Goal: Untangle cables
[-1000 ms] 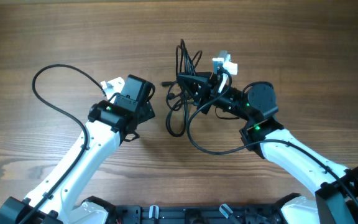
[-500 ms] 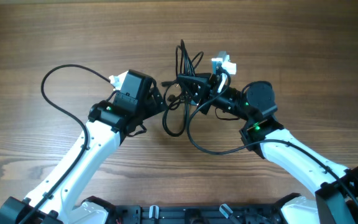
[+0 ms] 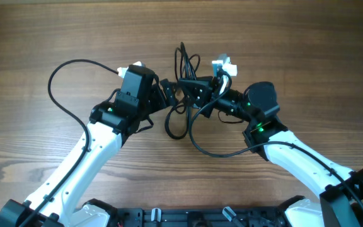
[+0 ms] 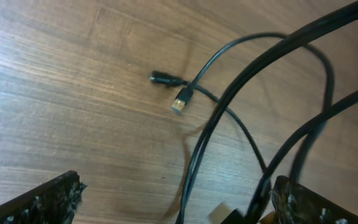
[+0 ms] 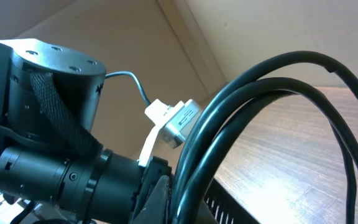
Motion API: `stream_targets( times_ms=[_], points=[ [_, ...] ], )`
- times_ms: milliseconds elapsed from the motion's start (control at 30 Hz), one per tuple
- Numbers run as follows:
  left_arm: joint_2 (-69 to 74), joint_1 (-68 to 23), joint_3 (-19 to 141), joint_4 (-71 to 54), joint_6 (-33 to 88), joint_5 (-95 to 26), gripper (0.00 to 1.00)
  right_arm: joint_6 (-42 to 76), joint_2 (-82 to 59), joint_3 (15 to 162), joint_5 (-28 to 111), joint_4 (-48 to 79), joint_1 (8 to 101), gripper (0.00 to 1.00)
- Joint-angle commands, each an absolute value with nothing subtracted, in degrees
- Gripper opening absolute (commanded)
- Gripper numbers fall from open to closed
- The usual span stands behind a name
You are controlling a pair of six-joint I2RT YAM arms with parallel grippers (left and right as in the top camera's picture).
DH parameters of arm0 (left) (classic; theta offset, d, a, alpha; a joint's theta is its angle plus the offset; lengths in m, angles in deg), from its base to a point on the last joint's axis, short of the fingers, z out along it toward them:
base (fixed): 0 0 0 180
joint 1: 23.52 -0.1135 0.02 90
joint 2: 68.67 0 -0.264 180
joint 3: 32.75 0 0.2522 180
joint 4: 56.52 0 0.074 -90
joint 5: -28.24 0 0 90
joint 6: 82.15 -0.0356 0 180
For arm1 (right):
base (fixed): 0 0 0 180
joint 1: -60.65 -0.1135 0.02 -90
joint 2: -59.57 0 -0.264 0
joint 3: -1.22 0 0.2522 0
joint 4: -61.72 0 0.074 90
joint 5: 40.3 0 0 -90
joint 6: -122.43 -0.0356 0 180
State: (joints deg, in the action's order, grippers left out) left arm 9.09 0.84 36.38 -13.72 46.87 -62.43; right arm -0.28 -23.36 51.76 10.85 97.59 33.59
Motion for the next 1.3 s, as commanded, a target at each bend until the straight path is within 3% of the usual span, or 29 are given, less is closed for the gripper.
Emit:
stream_targets(
  times_ms=[0,233,500,600,733,833,967,1000,1033,1267],
  points=[
    [9.46,-0.34,37.17,-15.45,45.58,-61.75,1.0,0.95,-22.82,51.84,9.13,97.63,33.52,0.04],
    [9.5,-1.74,37.17,-18.59,44.99,-54.3,1.0,0.86,-22.82,51.84,8.58,97.65,33.5,0.04],
    [10.31,-1.6,37.17,-17.7,29.84,-46.78,0.9,0.77,-22.82,51.84,7.99,98.07,33.5,0.04],
    [10.66,-1.36,37.17,-17.39,25.47,-46.54,0.95,0.75,-22.82,51.84,7.6,98.29,33.5,0.04],
    [12.24,-0.75,37.17,-16.63,20.4,-46.56,0.94,0.77,-22.82,51.84,7.6,98.29,33.5,0.04],
    [13.53,-0.75,37.17,-17.13,20.01,-46.63,0.69,0.75,-22.82,51.84,7.6,98.26,33.5,0.04],
    [14.18,-0.8,37.17,-18.18,20.03,-47.04,0.26,0.75,-22.82,51.84,7.57,98.26,33.5,0.04],
    [14.18,-0.8,37.17,-18.38,20.03,-47.35,0.08,0.75,-22.82,51.84,7.6,98.24,33.5,0.04],
    [14.18,-0.8,37.17,-18.4,20.05,-47.65,0.04,0.75,-22.82,51.84,7.6,98.22,33.5,0.04],
    [12.96,-0.91,37.17,-19.23,20.27,-47.65,0.04,0.73,-22.82,51.84,9.65,95.42,33.52,0.04]
  ],
)
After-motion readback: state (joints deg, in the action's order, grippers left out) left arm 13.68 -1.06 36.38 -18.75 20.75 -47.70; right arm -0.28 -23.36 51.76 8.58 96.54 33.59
